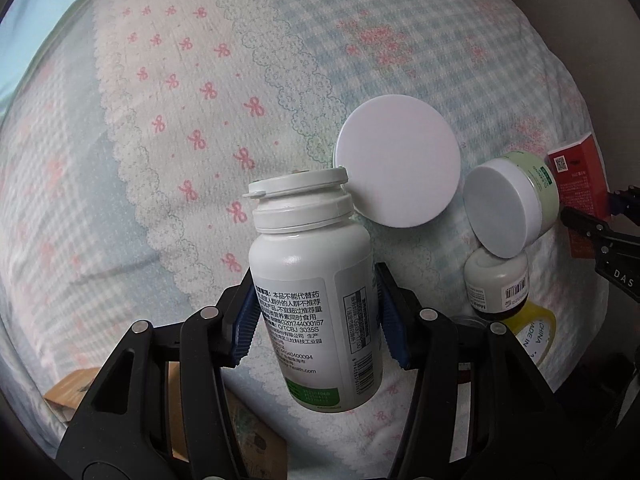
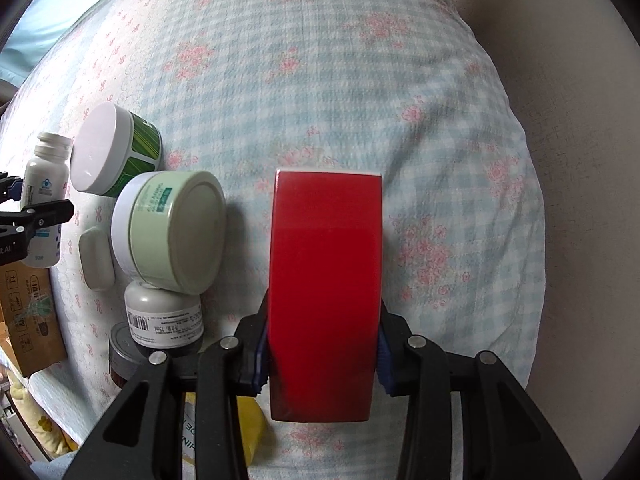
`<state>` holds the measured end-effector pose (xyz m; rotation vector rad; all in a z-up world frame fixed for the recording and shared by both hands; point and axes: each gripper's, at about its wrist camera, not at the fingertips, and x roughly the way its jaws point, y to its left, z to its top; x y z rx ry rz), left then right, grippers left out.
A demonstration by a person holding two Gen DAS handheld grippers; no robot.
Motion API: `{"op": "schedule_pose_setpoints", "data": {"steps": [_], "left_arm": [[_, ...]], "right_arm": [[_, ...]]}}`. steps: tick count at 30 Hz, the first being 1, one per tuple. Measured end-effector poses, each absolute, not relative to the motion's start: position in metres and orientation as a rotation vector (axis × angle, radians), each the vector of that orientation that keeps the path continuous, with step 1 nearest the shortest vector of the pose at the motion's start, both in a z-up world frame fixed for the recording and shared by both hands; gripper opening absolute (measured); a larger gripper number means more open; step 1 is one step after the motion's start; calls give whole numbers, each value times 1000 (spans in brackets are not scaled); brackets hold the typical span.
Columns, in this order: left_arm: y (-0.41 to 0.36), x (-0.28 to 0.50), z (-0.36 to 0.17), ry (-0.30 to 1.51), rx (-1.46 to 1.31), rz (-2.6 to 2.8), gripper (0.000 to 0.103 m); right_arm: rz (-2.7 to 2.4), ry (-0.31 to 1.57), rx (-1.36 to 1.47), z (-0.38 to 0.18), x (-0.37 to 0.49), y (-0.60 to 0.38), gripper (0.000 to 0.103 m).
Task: Organize rigid objects
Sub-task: 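Carry the pill bottle and red box into the cardboard box and release both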
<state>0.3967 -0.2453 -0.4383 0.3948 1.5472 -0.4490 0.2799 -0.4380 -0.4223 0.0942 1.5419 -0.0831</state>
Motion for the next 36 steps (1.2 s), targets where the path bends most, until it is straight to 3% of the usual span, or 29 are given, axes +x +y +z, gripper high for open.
{"op": "schedule_pose_setpoints", "data": {"steps": [8, 21, 28, 36], "left_arm": [[-211, 365, -335, 1447, 310, -457, 49], [-71, 306, -172, 1244, 160, -437, 49], [49, 286, -165, 1236, 152, -375, 49], [150, 288, -227, 1311, 176, -339, 49]], "right_arm": [[-127, 1461, 74, -346, 246, -446, 38], [-71, 1284, 40, -192, 235, -298, 38], [28, 1237, 79, -161, 230, -183, 38], [125, 1269, 107, -193, 241, -50, 38]]}}
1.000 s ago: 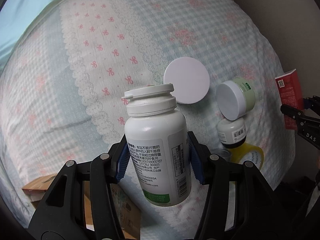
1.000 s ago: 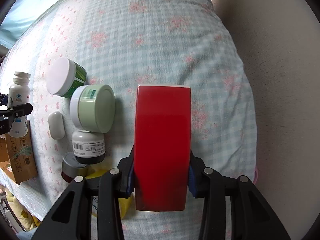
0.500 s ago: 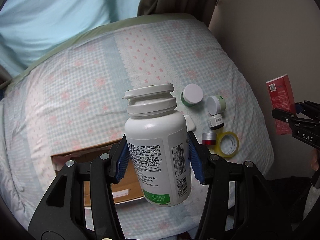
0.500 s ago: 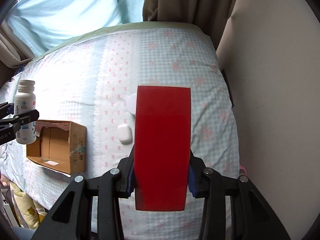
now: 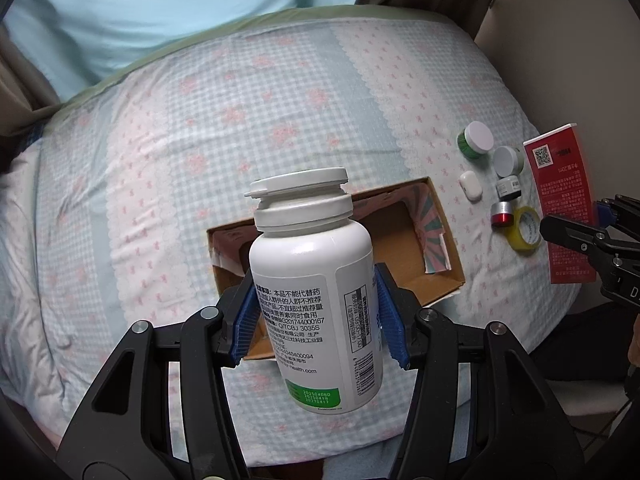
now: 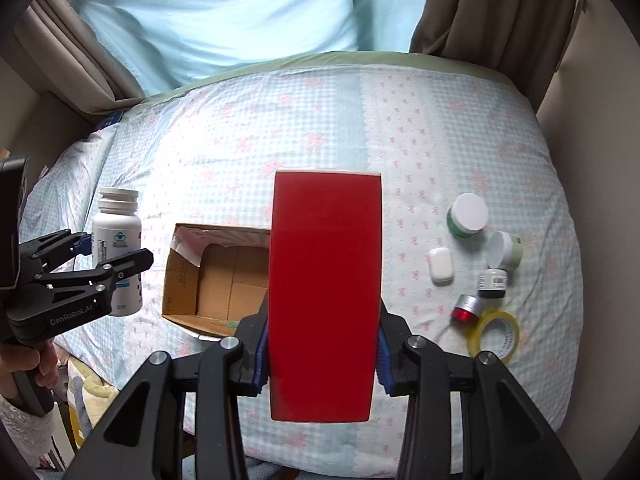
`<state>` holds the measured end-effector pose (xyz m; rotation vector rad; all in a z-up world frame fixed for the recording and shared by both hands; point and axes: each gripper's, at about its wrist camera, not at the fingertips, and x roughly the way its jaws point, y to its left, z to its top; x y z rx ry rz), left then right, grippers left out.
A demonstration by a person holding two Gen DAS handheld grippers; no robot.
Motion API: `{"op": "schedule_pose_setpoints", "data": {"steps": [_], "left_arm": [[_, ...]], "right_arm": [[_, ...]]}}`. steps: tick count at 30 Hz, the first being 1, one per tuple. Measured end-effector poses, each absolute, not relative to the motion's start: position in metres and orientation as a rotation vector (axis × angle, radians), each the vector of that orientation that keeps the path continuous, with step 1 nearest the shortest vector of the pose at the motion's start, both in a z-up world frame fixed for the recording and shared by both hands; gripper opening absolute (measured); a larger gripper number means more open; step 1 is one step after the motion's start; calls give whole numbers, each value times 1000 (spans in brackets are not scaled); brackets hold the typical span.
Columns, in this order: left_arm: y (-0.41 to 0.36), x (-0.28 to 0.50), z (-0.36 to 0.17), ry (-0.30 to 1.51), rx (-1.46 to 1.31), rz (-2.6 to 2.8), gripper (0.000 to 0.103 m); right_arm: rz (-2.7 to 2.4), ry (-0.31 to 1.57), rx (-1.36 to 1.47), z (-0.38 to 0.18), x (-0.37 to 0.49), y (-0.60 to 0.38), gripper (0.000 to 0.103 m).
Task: Organize rigid objects
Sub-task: 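Carry the pill bottle and red box into the cardboard box and release both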
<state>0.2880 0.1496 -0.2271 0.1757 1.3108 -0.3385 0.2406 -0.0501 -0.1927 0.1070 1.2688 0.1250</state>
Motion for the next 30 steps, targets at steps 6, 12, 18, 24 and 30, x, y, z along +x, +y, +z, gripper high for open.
{"op": "schedule_pose_setpoints", "data": {"steps": [6, 12, 18, 24, 30], "left_arm": [[180, 296, -292, 1400, 192, -354, 49], [182, 316, -351, 1470, 206, -382, 49], [168, 331, -400, 1531, 260, -433, 49], [153, 342, -440, 1566, 309, -456, 49], [140, 346, -462, 1595, 361, -474, 49]], "right_arm": [[160, 1341, 150, -251, 249, 13, 38], [113, 1428, 166, -308, 257, 41, 38], [83, 1477, 121, -362, 274, 50, 38], [98, 1517, -7, -409, 283, 56, 38], [98, 1531, -55, -432, 285, 49, 38]]}}
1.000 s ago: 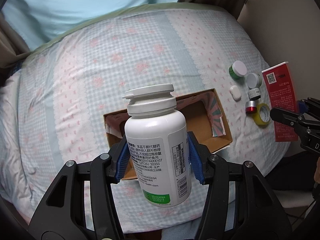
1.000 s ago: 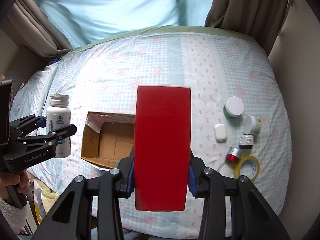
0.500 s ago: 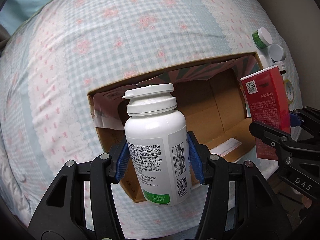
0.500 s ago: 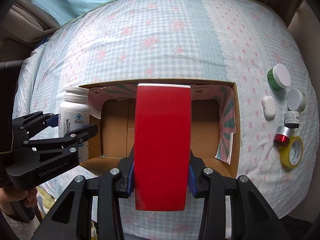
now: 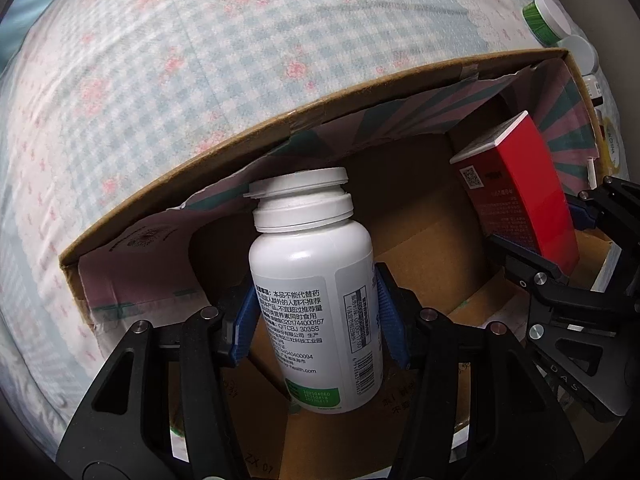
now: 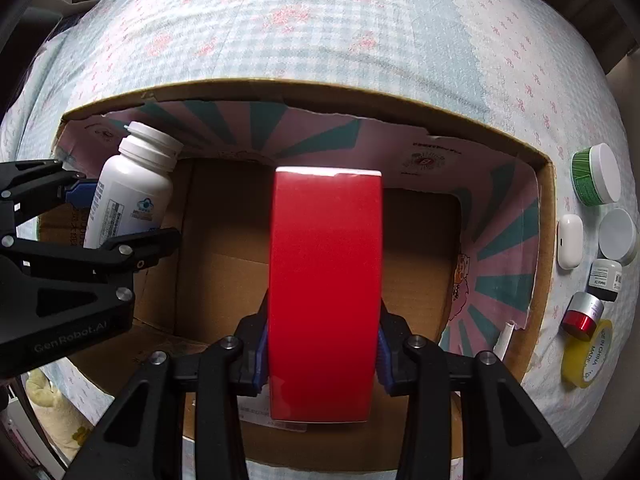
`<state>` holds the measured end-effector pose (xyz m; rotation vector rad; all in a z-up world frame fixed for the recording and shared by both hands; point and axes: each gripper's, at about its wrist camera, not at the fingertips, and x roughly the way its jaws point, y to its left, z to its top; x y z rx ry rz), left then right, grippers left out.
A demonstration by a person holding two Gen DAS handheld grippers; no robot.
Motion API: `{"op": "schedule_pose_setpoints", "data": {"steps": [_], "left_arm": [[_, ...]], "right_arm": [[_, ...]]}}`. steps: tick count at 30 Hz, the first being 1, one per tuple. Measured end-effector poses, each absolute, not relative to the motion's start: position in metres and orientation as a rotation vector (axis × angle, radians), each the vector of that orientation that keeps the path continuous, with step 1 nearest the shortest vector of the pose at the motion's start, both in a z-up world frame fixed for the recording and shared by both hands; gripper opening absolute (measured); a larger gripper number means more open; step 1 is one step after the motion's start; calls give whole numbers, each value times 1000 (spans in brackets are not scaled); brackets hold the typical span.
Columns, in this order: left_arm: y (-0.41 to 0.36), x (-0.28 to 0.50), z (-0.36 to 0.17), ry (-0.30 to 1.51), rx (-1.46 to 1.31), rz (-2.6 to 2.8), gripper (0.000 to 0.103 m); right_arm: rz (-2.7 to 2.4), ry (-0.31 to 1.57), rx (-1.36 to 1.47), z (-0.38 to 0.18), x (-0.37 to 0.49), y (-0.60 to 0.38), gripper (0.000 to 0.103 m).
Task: Organize rigid objects
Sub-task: 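Carry the pill bottle and red box into the cardboard box and release both, then withdraw both tools from the box toward the remaining items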
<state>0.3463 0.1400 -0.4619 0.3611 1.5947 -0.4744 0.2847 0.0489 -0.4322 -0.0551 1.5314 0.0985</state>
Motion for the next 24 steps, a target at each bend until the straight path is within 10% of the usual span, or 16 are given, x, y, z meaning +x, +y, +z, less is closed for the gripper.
{"op": "schedule_pose_setpoints", "data": {"steps": [8, 10, 12, 13, 24], "left_arm": [[131, 347, -464, 1574, 391, -461, 51], [130, 347, -456, 1531, 399, -449, 96], [130, 350, -447, 1510, 354, -450, 103], [131, 352, -444, 1510, 336, -445, 103], [128, 358, -438, 1544, 299, -421, 103]], "right_arm": [[170, 1545, -156, -441, 277, 55, 38], [189, 1521, -169, -441, 277, 55, 42], [183, 1465, -201, -435, 275, 55, 97], [183, 1452, -215, -432, 274, 55, 102], [252, 1453, -225, -428, 262, 54, 103]]}}
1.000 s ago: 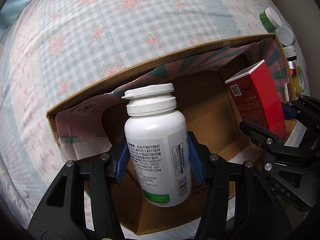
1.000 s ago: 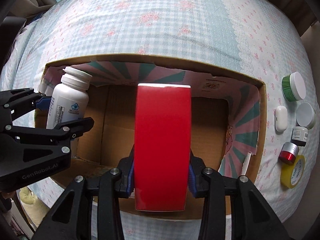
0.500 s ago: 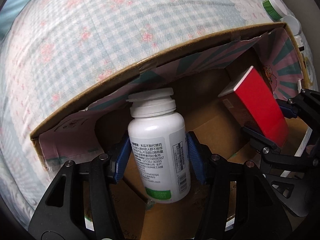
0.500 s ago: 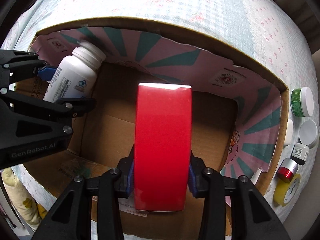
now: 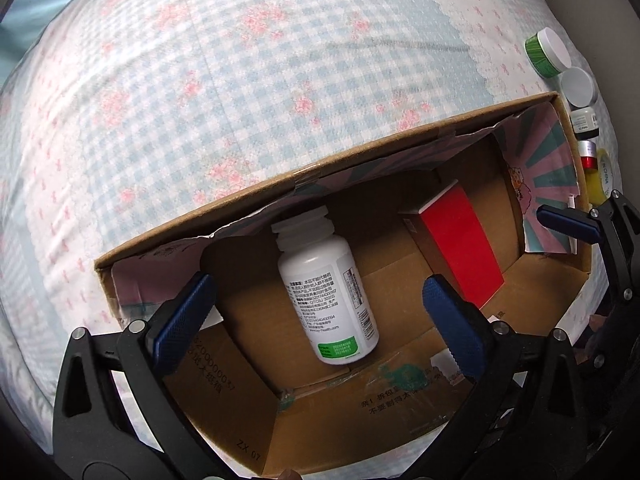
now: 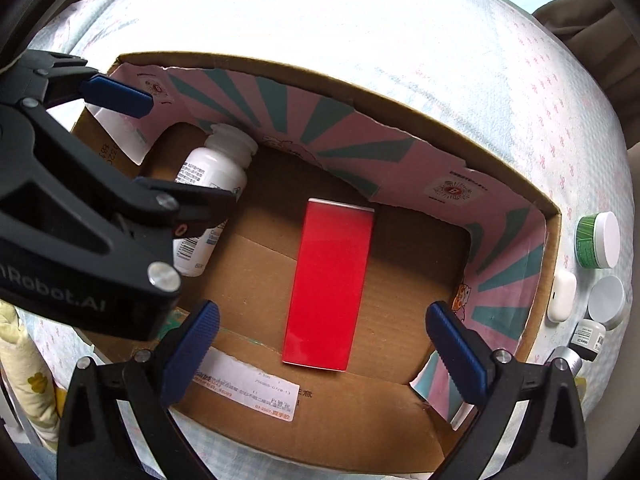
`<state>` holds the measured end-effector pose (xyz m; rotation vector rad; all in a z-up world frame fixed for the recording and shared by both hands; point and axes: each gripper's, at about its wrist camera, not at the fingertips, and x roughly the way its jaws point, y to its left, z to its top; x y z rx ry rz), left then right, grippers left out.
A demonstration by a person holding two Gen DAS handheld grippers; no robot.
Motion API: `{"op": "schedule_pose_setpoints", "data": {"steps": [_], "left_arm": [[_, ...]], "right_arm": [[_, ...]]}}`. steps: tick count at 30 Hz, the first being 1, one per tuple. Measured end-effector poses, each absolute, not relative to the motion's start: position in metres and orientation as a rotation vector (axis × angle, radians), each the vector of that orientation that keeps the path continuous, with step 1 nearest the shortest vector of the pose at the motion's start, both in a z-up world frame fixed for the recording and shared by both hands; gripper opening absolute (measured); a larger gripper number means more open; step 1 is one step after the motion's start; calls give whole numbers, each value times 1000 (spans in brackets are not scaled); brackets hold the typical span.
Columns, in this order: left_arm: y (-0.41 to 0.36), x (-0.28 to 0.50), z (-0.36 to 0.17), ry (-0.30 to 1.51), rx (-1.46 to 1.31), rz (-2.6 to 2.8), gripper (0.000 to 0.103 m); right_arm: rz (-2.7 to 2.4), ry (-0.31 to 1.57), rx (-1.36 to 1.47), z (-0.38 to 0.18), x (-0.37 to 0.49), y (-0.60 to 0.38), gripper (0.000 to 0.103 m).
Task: Organize rigid objects
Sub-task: 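Withdraw both tools from the box toward the remaining items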
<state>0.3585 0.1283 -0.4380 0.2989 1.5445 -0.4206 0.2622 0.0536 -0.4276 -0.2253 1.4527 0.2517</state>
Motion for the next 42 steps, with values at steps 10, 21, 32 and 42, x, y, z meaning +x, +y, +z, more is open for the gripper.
{"op": "schedule_pose_setpoints", "data": {"steps": [10, 21, 32, 42], "left_arm": [[146, 343, -398, 1501, 222, -365, 103], [183, 308, -290, 1367, 148, -317, 103], [178, 249, -180, 1203, 136, -321, 103], [87, 232, -156, 1130, 163, -403, 103]], "right_arm": [[267, 1449, -245, -397, 255, 58, 103], [254, 1435, -173, -323, 225, 58, 103], [114, 1246, -83, -213, 157, 19, 103], [-105, 1114, 76, -172, 115, -91, 103]]}}
